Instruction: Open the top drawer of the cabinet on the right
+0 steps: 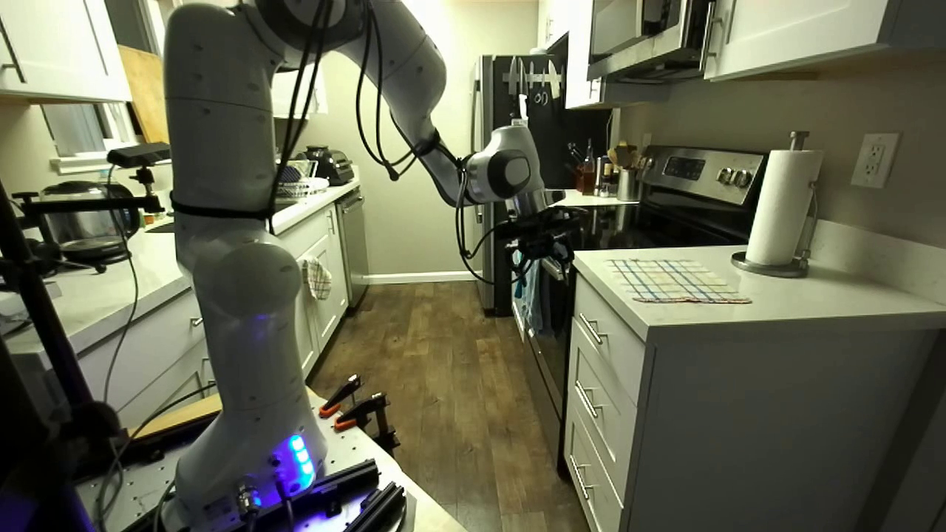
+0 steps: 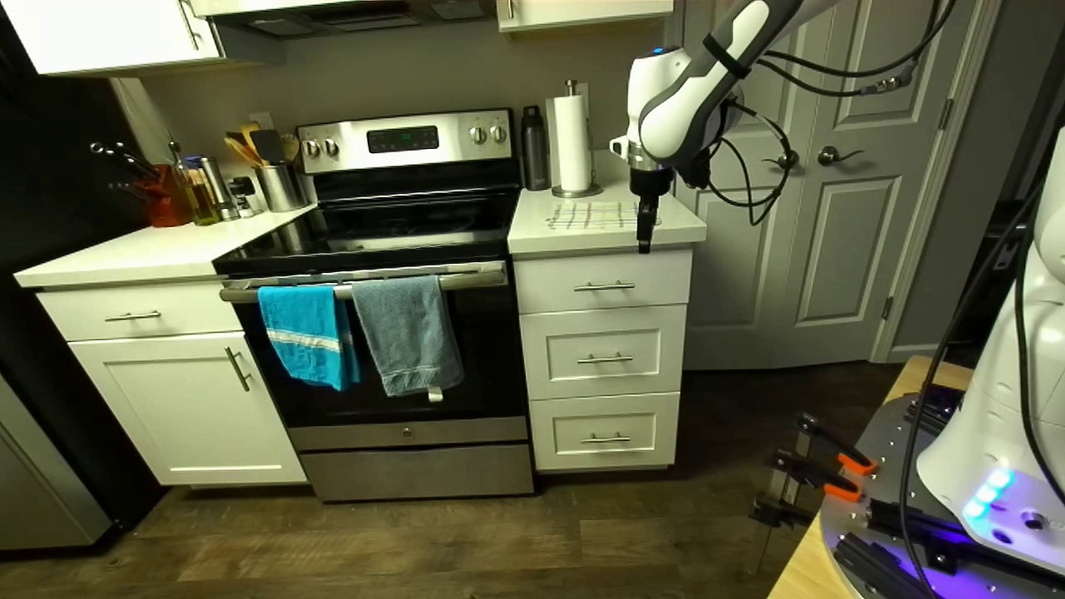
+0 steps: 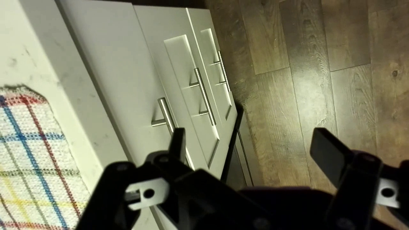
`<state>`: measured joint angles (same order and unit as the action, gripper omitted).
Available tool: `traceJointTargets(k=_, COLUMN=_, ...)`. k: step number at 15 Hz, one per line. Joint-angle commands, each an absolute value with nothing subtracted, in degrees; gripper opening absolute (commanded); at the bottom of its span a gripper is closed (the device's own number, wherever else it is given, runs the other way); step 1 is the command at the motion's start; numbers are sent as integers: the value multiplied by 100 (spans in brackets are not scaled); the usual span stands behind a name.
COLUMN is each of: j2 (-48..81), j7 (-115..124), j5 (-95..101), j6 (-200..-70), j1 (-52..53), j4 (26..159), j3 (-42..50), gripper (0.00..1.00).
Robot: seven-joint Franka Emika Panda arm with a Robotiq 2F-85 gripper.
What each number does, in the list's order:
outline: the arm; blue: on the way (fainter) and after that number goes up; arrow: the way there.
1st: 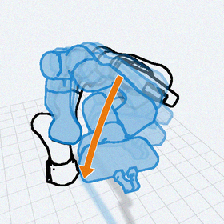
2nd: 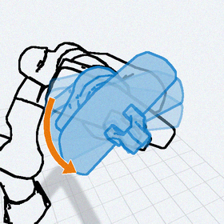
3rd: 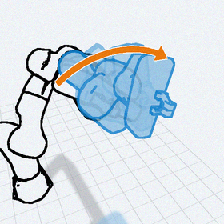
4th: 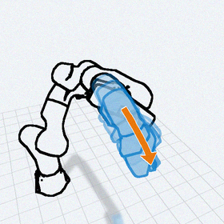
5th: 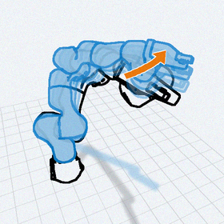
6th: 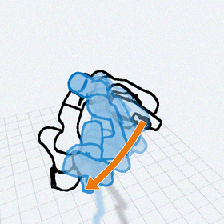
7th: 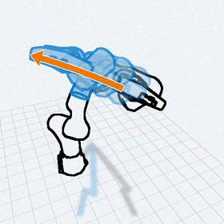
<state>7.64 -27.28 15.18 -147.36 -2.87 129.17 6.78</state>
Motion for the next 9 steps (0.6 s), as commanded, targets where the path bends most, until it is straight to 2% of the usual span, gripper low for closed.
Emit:
traceJointTargets(k=1, j2=1086, j7=-2900, j5=1703, j6=-15034, j1=-449, j4=12800, j3=586, gripper=100)
traceJointTargets(k=9, j2=1071, j7=-2702, j5=1648, j6=-14902, j1=-429, j4=12792, j3=551, gripper=100)
